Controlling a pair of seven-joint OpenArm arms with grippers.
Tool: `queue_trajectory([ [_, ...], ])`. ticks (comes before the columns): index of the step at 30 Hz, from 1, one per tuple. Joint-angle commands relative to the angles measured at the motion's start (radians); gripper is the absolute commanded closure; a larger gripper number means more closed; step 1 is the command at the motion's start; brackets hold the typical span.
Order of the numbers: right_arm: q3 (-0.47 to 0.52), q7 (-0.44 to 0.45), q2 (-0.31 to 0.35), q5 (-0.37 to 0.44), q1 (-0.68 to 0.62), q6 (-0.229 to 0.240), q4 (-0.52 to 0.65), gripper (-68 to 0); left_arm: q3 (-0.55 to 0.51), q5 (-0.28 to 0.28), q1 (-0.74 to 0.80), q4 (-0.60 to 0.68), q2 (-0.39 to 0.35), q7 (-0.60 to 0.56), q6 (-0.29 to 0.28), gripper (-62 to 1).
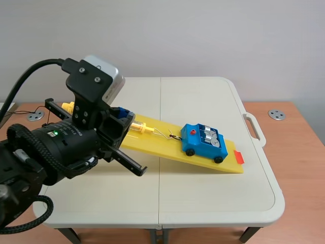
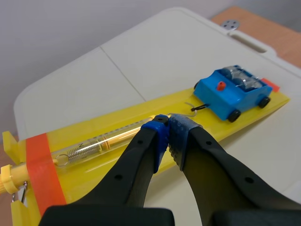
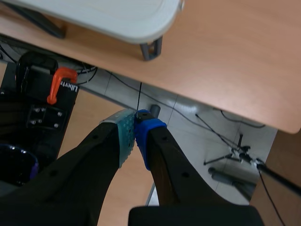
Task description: Place the four metal weights on the blue cart on the ramp.
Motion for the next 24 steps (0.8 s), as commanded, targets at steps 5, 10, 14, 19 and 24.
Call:
queue_trajectory([
  [5,0.075,0.022,0.009,0.079,-0.115,0.005,0.089,-0.6,-0.017,-0.01,-0.097,-0.011,0.006,-0.131,0.085,-2.6],
  [10,0.09,0.013,0.008,0.076,-0.17,0.005,0.085,-0.6,-0.016,0.0,-0.15,-0.08,0.006,-0.133,0.116,-2.6],
  [14,0.091,0.012,0.007,0.075,-0.17,0.005,0.079,-0.6,-0.016,0.0,-0.172,-0.115,0.006,-0.136,0.12,-2.6],
  [19,0.091,0.013,0.006,0.075,-0.169,0.005,0.079,-0.6,-0.016,0.0,-0.179,-0.136,0.006,-0.154,0.127,-2.7],
  [24,0.091,0.013,0.006,0.074,-0.166,0.005,0.079,-0.6,-0.016,0.0,-0.179,-0.136,0.005,-0.154,0.14,-2.7],
])
